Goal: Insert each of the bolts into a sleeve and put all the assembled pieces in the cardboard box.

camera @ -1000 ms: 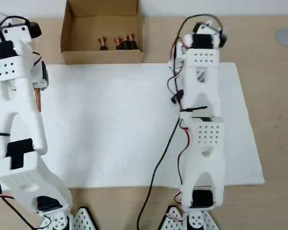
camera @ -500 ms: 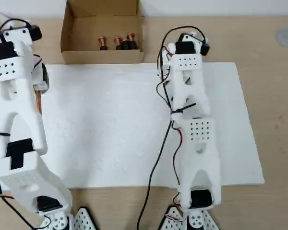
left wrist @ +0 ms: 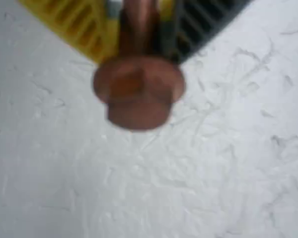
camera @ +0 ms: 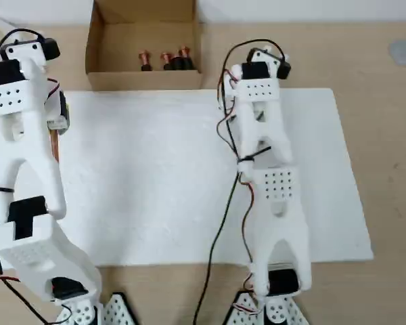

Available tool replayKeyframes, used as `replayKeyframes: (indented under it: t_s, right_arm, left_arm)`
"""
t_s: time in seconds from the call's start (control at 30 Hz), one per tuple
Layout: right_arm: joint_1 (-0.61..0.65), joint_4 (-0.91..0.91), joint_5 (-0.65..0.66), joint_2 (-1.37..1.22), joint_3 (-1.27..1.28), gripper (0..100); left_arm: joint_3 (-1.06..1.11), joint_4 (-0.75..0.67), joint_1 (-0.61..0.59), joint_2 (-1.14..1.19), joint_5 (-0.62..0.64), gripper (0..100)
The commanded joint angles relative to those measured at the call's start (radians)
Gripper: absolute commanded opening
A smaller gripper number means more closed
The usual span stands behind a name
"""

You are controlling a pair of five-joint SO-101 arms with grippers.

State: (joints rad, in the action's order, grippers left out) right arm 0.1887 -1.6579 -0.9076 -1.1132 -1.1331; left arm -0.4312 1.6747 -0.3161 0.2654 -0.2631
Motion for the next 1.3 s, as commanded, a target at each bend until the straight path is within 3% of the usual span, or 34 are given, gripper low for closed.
replayKeyframes:
  t_s: [0.0,0.33,0.57,1.03,1.27]
  right_arm:
    - [0.079,-0.021,-0.011,-0.022,0.002,32.5]
    - [0.093,-0.023,-0.011,-0.025,0.008,30.4]
    - [0.093,-0.031,-0.008,-0.061,0.001,1.0]
    - [0.093,-0.081,0.000,-0.058,-0.001,1.0]
    - [0.099,-0.127,0.057,-0.025,-0.171,1.2]
  left_arm:
    - [-0.005,-0.002,0.011,-0.019,-0.002,1]
    - [-0.003,-0.002,0.011,-0.019,-0.002,1]
    - [-0.003,-0.002,0.011,-0.019,-0.002,1]
    - [-0.003,0.003,0.011,-0.024,0.002,1]
    - [-0.002,0.005,0.011,-0.024,0.003,1]
